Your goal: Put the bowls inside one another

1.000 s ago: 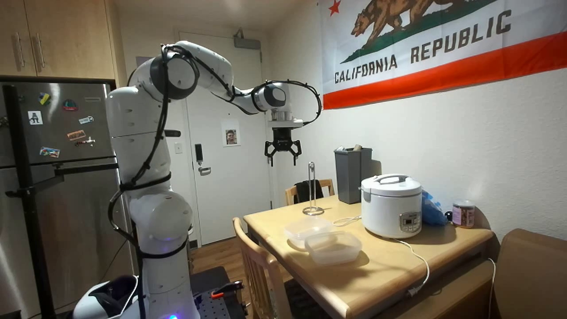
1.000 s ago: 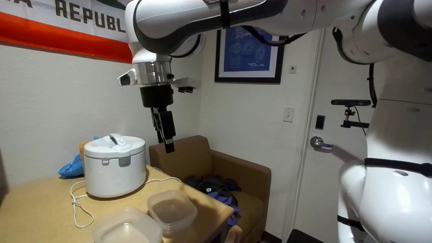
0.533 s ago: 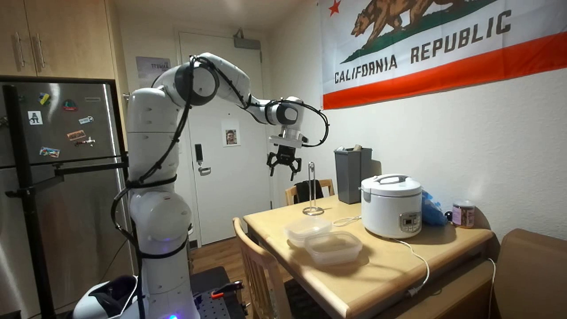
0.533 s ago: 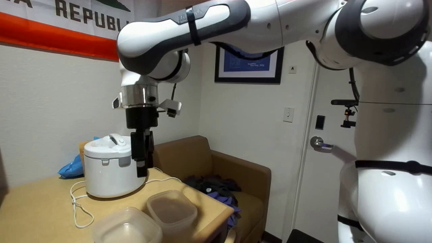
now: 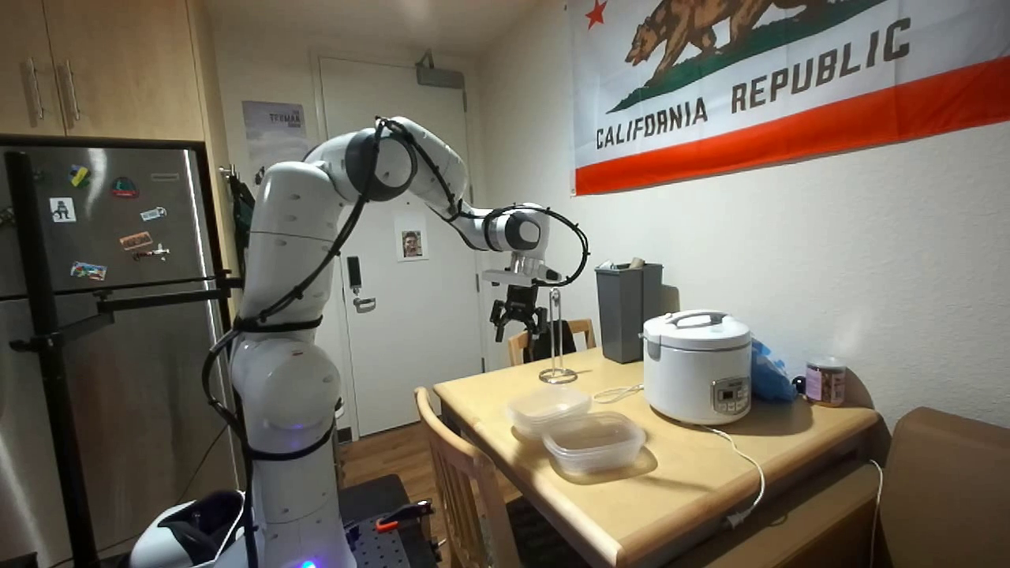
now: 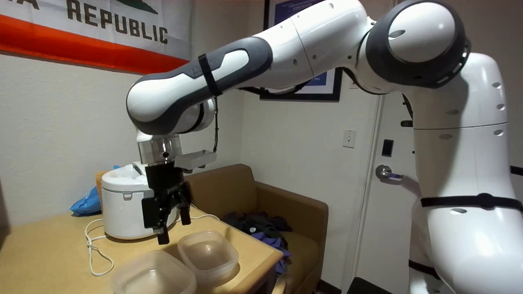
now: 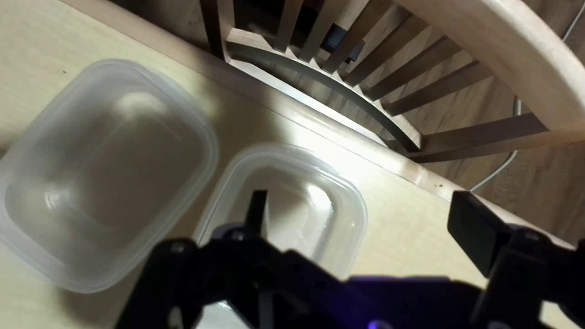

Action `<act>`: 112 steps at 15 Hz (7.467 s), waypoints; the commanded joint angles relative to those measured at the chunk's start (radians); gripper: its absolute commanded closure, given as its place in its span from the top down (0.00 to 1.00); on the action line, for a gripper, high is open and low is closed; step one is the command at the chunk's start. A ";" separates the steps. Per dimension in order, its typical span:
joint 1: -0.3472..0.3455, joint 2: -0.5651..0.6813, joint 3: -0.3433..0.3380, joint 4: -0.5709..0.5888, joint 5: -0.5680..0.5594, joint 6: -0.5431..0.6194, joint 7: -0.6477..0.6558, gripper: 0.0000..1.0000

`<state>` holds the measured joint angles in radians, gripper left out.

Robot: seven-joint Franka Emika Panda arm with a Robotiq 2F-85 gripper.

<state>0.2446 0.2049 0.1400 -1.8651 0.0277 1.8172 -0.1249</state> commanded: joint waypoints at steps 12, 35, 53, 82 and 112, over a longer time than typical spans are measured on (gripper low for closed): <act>-0.034 0.133 0.034 0.049 -0.013 0.074 0.007 1.00; -0.090 0.373 -0.008 0.195 -0.024 0.217 0.032 1.00; -0.093 0.441 -0.023 0.224 -0.014 0.310 0.093 1.00; -0.084 0.347 -0.035 0.199 -0.030 0.204 0.136 0.02; -0.091 0.299 -0.029 0.191 -0.018 0.112 0.122 0.02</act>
<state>0.1554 0.5636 0.1092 -1.6354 0.0037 1.9592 -0.0132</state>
